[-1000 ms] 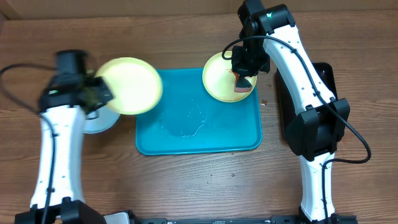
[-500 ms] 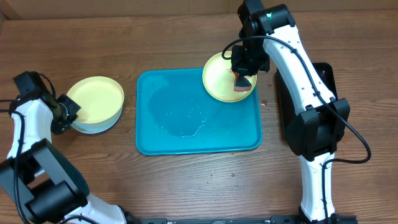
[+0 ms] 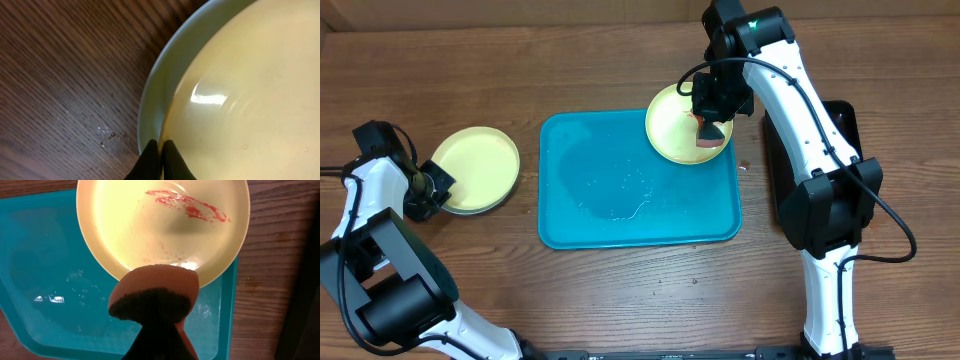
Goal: Clean dirty plates on tray and stack at the side
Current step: 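Release the stacked plate and raise the left gripper away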
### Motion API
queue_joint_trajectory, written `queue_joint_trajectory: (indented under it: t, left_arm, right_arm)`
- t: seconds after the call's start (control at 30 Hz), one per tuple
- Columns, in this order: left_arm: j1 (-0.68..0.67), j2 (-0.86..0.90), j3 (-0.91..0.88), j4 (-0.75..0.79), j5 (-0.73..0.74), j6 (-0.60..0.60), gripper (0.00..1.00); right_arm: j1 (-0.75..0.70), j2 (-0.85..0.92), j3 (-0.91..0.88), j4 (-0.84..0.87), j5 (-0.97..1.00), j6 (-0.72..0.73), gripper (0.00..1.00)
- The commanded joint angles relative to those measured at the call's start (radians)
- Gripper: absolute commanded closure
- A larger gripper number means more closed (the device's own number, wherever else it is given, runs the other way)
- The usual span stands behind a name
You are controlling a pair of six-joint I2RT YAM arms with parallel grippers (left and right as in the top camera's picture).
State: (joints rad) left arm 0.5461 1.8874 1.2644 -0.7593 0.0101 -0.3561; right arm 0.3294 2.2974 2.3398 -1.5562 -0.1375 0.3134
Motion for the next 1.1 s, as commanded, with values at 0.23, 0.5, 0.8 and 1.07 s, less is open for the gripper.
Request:
queue_joint_trajectory:
  t: [0.23, 0.5, 0.8, 1.07]
  left_arm:
    - [0.004, 0.016, 0.012, -0.018, -0.047, 0.091, 0.91]
    - [0.003, 0.016, 0.035, -0.031, -0.046, 0.110, 0.57]
    - [-0.003, -0.024, 0.216, -0.128, 0.281, 0.299, 0.53]
    - [-0.188, -0.079, 0.331, -0.161, 0.556, 0.348, 0.50]
  right_arm:
    - [0.000, -0.036, 0.029, -0.002, 0.006, -0.007, 0.96]
    - [0.000, -0.036, 0.029, -0.003, 0.006, -0.007, 0.96]
    - [0.000, -0.036, 0.029, -0.002, 0.006, -0.007, 0.96]
    - [-0.001, -0.037, 0.029, 0.024, 0.006, -0.007, 0.96]
